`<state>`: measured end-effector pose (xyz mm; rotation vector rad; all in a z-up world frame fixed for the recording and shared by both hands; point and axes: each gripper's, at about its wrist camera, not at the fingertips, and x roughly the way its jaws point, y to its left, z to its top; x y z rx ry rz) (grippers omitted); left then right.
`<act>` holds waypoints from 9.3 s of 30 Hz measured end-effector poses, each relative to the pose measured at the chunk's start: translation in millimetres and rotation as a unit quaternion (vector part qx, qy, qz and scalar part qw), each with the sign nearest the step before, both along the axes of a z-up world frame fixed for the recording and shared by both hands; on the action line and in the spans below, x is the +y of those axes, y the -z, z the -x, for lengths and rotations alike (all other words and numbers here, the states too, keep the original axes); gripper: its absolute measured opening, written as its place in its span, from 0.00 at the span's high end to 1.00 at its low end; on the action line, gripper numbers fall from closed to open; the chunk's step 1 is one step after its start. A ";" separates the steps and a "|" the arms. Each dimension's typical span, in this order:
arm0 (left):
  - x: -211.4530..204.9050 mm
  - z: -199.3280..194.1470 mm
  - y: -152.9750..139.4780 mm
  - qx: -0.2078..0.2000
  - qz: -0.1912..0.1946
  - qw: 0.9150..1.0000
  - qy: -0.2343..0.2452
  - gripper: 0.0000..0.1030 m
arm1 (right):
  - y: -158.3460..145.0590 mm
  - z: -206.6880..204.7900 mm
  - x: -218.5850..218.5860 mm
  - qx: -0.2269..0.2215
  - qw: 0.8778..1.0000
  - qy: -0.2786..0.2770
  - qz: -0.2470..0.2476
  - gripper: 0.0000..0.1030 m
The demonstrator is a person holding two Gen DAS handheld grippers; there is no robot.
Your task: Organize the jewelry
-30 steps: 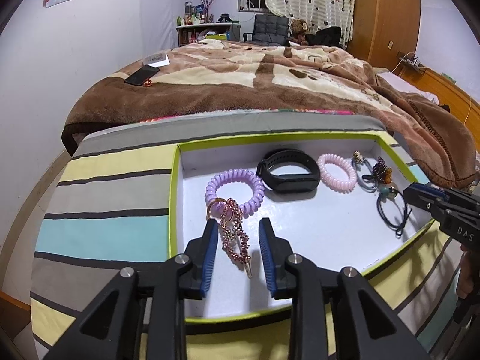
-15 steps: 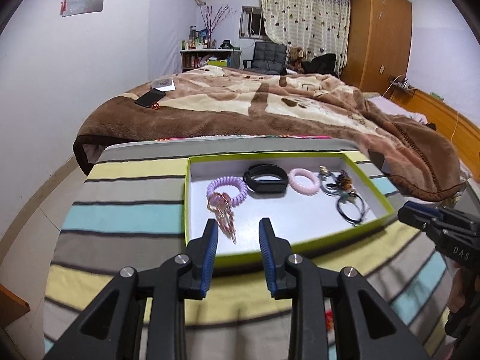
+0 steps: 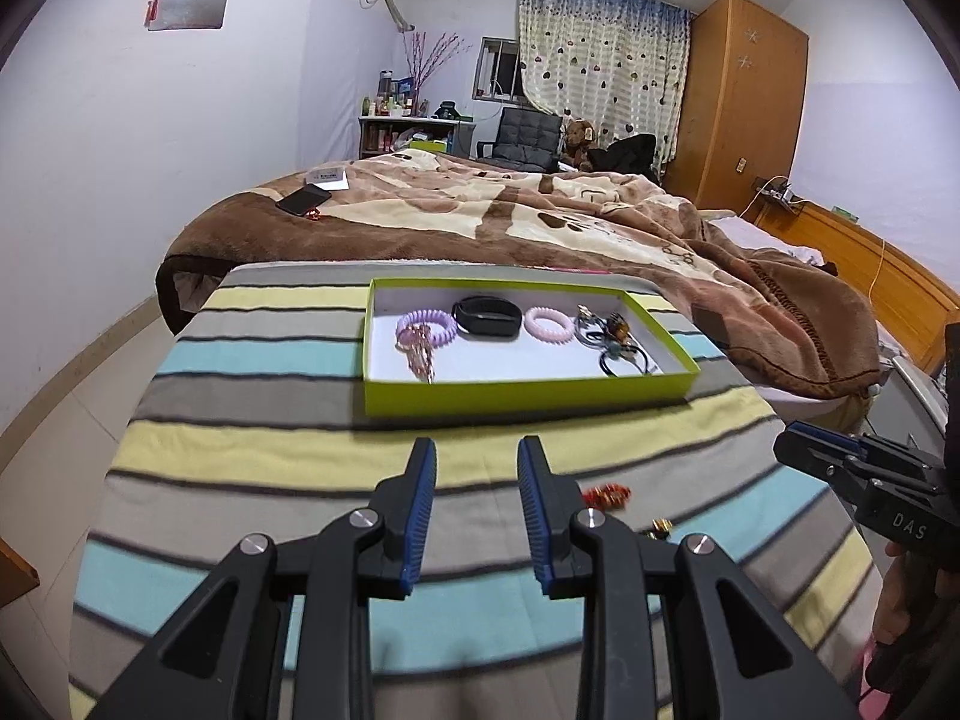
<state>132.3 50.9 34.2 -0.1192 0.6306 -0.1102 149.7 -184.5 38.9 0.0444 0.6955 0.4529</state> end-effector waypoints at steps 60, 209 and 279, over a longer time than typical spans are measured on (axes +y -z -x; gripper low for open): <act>4.7 29.1 30.6 0.028 0.016 0.999 0.004 0.70 | 56.5 -10.7 63.6 0.099 0.993 -0.029 0.054 0.65; -24.0 -96.1 3.9 0.024 -0.043 0.998 0.024 0.70 | 0.5 -96.9 41.5 -0.007 0.999 -0.017 0.039 0.67; -33.4 65.9 17.8 -0.021 -0.039 0.998 -0.034 0.61 | 6.1 71.1 13.0 -0.050 0.998 0.011 0.030 0.63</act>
